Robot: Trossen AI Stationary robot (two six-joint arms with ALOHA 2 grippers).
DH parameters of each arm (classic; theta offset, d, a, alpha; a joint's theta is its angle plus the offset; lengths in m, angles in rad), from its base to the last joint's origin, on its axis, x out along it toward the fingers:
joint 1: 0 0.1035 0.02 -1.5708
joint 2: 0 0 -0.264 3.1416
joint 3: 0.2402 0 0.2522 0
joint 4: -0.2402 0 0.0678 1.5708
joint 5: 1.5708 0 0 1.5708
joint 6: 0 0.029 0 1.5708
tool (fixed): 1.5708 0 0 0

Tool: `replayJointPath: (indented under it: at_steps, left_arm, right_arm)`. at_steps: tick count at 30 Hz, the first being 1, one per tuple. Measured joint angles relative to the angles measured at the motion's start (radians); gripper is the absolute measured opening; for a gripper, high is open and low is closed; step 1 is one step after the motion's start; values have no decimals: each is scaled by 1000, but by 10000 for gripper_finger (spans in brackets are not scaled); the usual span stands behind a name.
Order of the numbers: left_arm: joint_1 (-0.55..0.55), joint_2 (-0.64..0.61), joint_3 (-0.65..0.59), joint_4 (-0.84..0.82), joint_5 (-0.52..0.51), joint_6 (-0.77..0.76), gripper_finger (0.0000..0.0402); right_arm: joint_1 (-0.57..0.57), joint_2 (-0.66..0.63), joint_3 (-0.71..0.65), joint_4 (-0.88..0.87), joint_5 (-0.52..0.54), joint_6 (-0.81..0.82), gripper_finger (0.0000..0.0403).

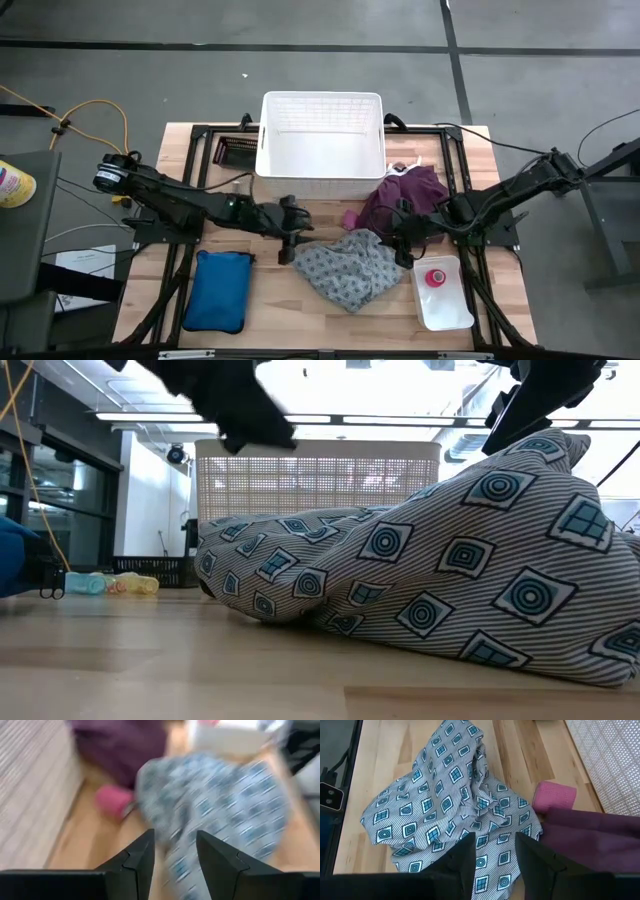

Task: Pick & place medical supplies in basket/bin
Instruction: Put the black bandage into the small white bin

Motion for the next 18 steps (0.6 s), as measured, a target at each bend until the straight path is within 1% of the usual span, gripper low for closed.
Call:
replayJointPath:
  at_steps: [4,6,11,15,18]
  left_arm:
    - [-15,0,0,-102,-153,-1,138]
    - [-20,0,0,-143,-190,2,138]
    - [-20,0,0,-284,-219,-29,138]
    - [-18,5,0,-413,-337,-87,138]
    - [-18,28,0,-454,-397,-113,138]
  right_arm:
    - [0,0,0,0,0,0,125]
    - [0,0,0,0,0,0,125]
    - [0,0,0,0,0,0,125]
    - [0,0,0,0,0,0,125]
    - [0,0,0,0,0,0,125]
